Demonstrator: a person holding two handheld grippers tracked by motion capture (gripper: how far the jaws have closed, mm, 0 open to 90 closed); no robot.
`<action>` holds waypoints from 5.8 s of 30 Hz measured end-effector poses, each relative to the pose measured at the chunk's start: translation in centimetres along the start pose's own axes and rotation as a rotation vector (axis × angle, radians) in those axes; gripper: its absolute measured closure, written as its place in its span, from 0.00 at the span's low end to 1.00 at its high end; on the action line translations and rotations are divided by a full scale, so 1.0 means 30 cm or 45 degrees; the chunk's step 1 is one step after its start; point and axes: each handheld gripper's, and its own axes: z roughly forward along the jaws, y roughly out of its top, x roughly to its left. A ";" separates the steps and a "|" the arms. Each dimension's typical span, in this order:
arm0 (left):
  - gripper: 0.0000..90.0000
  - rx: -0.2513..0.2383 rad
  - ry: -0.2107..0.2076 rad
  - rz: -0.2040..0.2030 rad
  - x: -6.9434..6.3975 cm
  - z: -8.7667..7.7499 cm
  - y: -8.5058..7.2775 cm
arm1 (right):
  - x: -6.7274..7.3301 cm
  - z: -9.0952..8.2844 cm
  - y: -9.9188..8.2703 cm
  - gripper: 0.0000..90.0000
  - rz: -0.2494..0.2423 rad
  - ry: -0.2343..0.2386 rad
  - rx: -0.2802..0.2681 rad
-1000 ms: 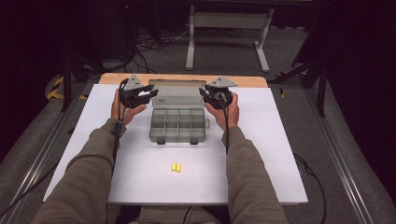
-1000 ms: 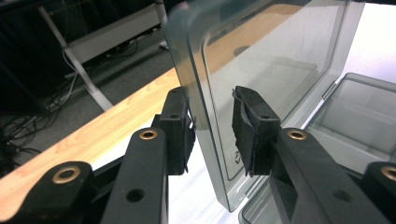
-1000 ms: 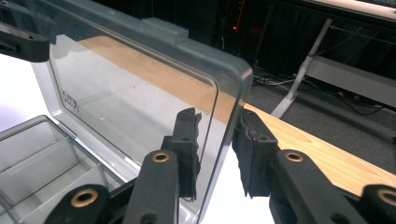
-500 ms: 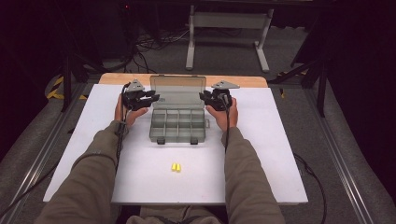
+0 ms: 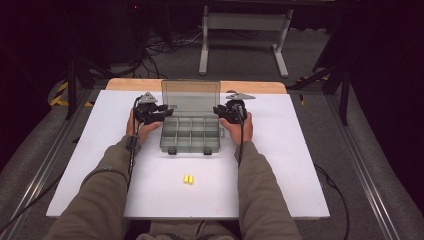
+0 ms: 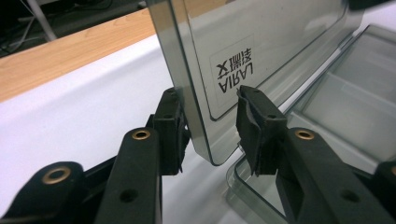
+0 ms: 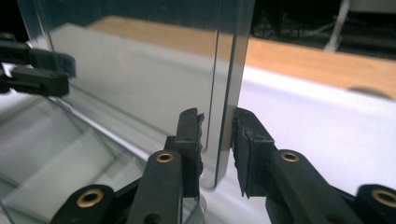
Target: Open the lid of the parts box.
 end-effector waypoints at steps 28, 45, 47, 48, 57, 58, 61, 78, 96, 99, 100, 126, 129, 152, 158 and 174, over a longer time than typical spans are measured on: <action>0.68 0.035 0.082 0.002 -0.036 -0.011 0.003 | 0.027 -0.019 -0.043 0.86 0.052 -0.031 0.038; 0.65 0.004 0.053 -0.050 -0.015 -0.009 -0.014 | 0.032 -0.008 -0.037 0.85 -0.023 -0.091 0.061; 0.63 0.002 0.060 -0.059 -0.014 -0.009 -0.014 | 0.032 -0.007 -0.036 0.85 -0.024 -0.088 0.061; 0.62 0.000 0.059 -0.060 -0.013 -0.009 -0.015 | 0.032 -0.007 -0.036 0.85 -0.024 -0.089 0.061; 0.58 -0.009 0.060 -0.095 -0.007 -0.008 -0.020 | 0.034 0.002 -0.046 0.86 -0.013 -0.123 0.059; 0.58 -0.010 0.056 -0.100 -0.008 -0.008 -0.020 | 0.035 0.003 -0.046 0.86 -0.013 -0.127 0.061; 0.58 -0.009 0.053 -0.104 -0.008 -0.008 -0.021 | 0.036 0.004 -0.046 0.86 -0.014 -0.126 0.061; 0.43 0.010 0.120 -0.042 -0.011 -0.024 -0.006 | 0.034 -0.008 -0.037 0.79 -0.072 -0.151 0.072; 0.35 0.037 0.138 0.173 -0.051 -0.115 0.043 | 0.072 -0.091 -0.007 0.77 -0.215 -0.080 0.032; 0.34 0.034 0.129 0.209 -0.063 -0.135 0.050 | 0.078 -0.112 -0.005 0.75 -0.230 -0.056 0.018; 0.34 0.031 0.129 0.216 -0.069 -0.140 0.051 | 0.079 -0.118 -0.004 0.75 -0.237 -0.052 0.014; 0.30 -0.033 0.086 0.386 -0.174 -0.250 0.030 | 0.139 -0.246 -0.025 0.64 -0.362 -0.001 -0.059; 0.30 -0.047 0.085 0.389 -0.182 -0.265 0.022 | 0.149 -0.261 -0.032 0.62 -0.371 0.012 -0.074; 0.24 -0.139 0.017 0.452 -0.277 -0.353 -0.053 | 0.231 -0.323 -0.116 0.43 -0.490 0.102 -0.113; 0.19 -0.133 0.007 0.496 -0.304 -0.365 -0.077 | 0.268 -0.347 -0.125 0.37 -0.540 0.132 -0.135; 0.07 -0.146 -0.011 0.515 -0.346 -0.415 -0.115 | 0.311 -0.389 -0.149 0.34 -0.592 0.200 -0.135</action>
